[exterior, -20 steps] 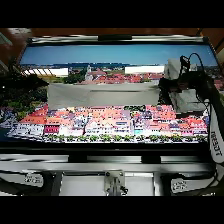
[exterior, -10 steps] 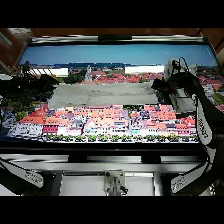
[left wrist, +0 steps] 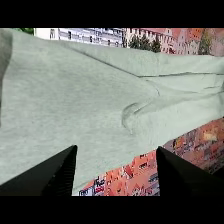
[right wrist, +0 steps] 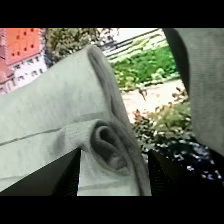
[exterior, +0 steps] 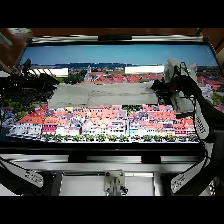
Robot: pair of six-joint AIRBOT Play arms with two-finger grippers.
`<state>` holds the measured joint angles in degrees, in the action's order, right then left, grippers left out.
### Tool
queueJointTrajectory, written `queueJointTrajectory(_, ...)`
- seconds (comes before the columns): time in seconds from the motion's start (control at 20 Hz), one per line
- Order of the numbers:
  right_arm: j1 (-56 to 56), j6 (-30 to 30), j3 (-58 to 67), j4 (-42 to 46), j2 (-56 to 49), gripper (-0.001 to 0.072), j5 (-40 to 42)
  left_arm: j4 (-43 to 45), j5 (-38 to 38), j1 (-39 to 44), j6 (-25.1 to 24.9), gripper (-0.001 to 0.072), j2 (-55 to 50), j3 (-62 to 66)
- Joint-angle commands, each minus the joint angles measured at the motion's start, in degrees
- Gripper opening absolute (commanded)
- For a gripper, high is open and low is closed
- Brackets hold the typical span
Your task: Fold the shirts.
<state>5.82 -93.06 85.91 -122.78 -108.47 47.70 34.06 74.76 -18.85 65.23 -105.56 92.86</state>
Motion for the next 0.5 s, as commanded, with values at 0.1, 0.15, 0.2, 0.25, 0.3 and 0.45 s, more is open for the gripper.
queueJointTrajectory(0.1, -0.98, -2.69, -0.20, -4.94, -1.53, 0.0417, 10.23, -2.99, 2.95, 0.68, -1.84, 0.0538, 0.07, 0.22)
queueJointTrajectory(0.15, -1.38, -3.82, -0.20, -5.09, -1.53, 0.0297, 12.26, -5.46, 3.43, 0.94, -2.19, 0.0538, 0.11, 0.22)
queueJointTrajectory(0.2, -1.60, -5.03, -0.20, -5.16, -1.40, 0.0174, 13.64, -7.72, 3.82, 1.27, -2.27, 0.0524, 0.26, 0.22)
queueJointTrajectory(0.25, -1.66, -5.97, -0.07, -5.38, -0.83, 0.0086, 14.49, -9.88, 3.98, 1.66, -3.06, 0.0468, 0.61, 0.22)
queueJointTrajectory(0.3, -1.64, -6.95, -0.02, -5.92, 0.28, 0.0085, 14.99, -10.88, 3.98, 2.21, -3.06, 0.0465, 1.11, 0.22)
queueJointTrajectory(0.45, -1.64, -8.57, -0.02, -5.60, 7.10, 0.0085, 16.22, -11.04, 5.73, 4.48, -4.70, 0.0465, 2.25, 0.22)
